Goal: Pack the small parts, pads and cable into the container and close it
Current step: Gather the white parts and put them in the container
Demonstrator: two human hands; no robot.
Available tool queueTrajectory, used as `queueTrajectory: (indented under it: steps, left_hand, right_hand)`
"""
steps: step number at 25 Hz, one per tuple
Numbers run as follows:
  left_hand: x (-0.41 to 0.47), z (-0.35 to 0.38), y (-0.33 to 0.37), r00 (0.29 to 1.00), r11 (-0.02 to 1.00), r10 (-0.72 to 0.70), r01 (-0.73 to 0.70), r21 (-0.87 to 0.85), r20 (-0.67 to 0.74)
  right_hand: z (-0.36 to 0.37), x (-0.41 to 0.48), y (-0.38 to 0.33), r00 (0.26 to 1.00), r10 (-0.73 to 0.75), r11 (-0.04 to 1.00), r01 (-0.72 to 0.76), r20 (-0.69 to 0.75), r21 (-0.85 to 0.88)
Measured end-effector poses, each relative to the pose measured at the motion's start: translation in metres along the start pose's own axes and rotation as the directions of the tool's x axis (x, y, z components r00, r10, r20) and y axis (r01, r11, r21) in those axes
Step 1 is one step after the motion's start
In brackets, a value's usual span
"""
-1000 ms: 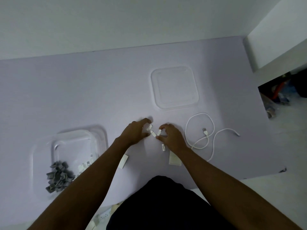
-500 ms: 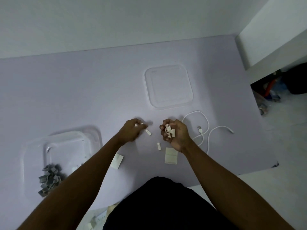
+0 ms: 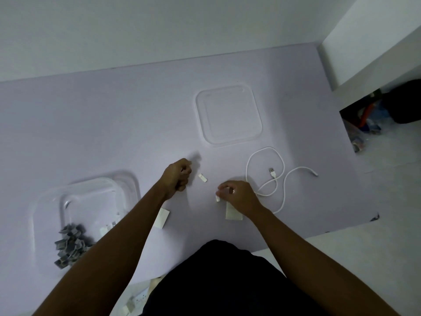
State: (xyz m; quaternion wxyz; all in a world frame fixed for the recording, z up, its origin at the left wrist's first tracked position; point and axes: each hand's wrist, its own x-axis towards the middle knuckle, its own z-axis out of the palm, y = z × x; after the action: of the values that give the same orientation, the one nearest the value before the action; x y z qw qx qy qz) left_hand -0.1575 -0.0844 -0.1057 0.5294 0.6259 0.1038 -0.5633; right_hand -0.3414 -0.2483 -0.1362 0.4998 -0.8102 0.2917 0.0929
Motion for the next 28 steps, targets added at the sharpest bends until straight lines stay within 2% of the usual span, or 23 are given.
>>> queueTrajectory:
  steps: [1,2,3,4,5,7,11,13,14,15,16,17,18,19,20,22,25,28]
  left_hand:
    - [0.002,0.003,-0.001,0.994,0.984,0.029,-0.01,0.176,-0.105]
    - [0.004,0.006,-0.003,0.97,0.908,0.122,-0.024,0.419,-0.209]
    - [0.004,0.011,-0.007,0.936,0.744,0.262,-0.041,0.667,-0.235]
    - [0.004,0.015,-0.011,0.896,0.567,0.387,-0.044,0.823,-0.218]
    - [0.003,0.018,-0.015,0.854,0.462,0.479,-0.045,0.885,-0.206]
    - [0.0,0.022,-0.022,0.805,0.394,0.558,-0.043,0.918,-0.202]
    - [0.0,0.032,-0.036,0.818,0.223,0.566,-0.032,0.974,-0.102]
    - [0.003,0.035,-0.041,0.824,0.198,0.561,-0.033,0.98,-0.085]
    - [0.005,0.036,-0.043,0.818,0.197,0.569,-0.035,0.98,-0.085]
    - [0.006,0.038,-0.044,0.808,0.2,0.583,-0.047,0.979,-0.081]
    - [0.008,0.039,-0.044,0.802,0.207,0.593,-0.067,0.976,-0.07]
    - [0.01,0.041,-0.044,0.803,0.217,0.593,-0.093,0.972,-0.056]
    - [0.012,0.042,-0.046,0.81,0.236,0.585,-0.118,0.965,-0.044]
    - [0.012,0.043,-0.046,0.819,0.265,0.572,-0.136,0.954,-0.042]
    - [0.012,0.042,-0.047,0.823,0.296,0.565,-0.147,0.944,-0.049]
    - [0.01,0.04,-0.044,0.814,0.345,0.578,-0.176,0.922,-0.061]
    - [-0.008,0.041,-0.029,0.799,0.391,0.6,-0.254,0.885,-0.035]
    - [-0.042,0.016,-0.018,0.77,0.427,0.635,-0.281,0.859,-0.064]
  right_hand:
    - [-0.001,-0.006,0.002,0.999,-0.017,0.999,0.018,0.037,-0.03]
    - [-0.002,-0.01,0.003,0.997,-0.033,0.998,0.037,0.074,-0.058]
    - [-0.002,-0.014,0.004,0.994,-0.047,0.995,0.055,0.099,-0.082]
    - [-0.002,-0.015,0.005,0.992,-0.057,0.992,0.07,0.116,-0.106]
    - [-0.002,-0.015,0.005,0.991,-0.06,0.989,0.075,0.12,-0.124]
    - [0.0,-0.015,0.003,0.994,-0.061,0.986,0.075,0.092,-0.149]
    - [0.005,-0.016,0.002,0.999,-0.045,0.993,0.044,-0.014,-0.108]
    - [0.008,-0.016,0.001,0.993,0.017,1.0,-0.015,-0.117,0.023]
    - [0.006,-0.017,-0.002,0.983,0.117,0.981,-0.092,-0.144,0.173]
    - [0.003,-0.017,-0.006,0.959,0.255,0.902,-0.191,-0.12,0.387]
    - [-0.001,-0.017,-0.01,0.926,0.376,0.746,-0.276,-0.042,0.605]
    - [-0.008,-0.017,-0.012,0.897,0.438,0.548,-0.326,0.068,0.77]
    - [-0.013,-0.017,-0.014,0.886,0.439,0.379,-0.334,0.15,0.863]
    - [-0.017,-0.017,-0.017,0.893,0.406,0.273,-0.322,0.195,0.907]
    - [-0.02,-0.017,-0.021,0.906,0.358,0.217,-0.314,0.224,0.924]
    - [-0.029,-0.014,-0.033,0.935,0.238,0.188,-0.31,0.263,0.932]
    - [-0.053,-0.007,-0.057,0.953,0.02,0.214,-0.298,0.301,0.93]
    - [-0.053,0.006,-0.096,0.937,-0.036,0.304,-0.321,0.347,0.897]
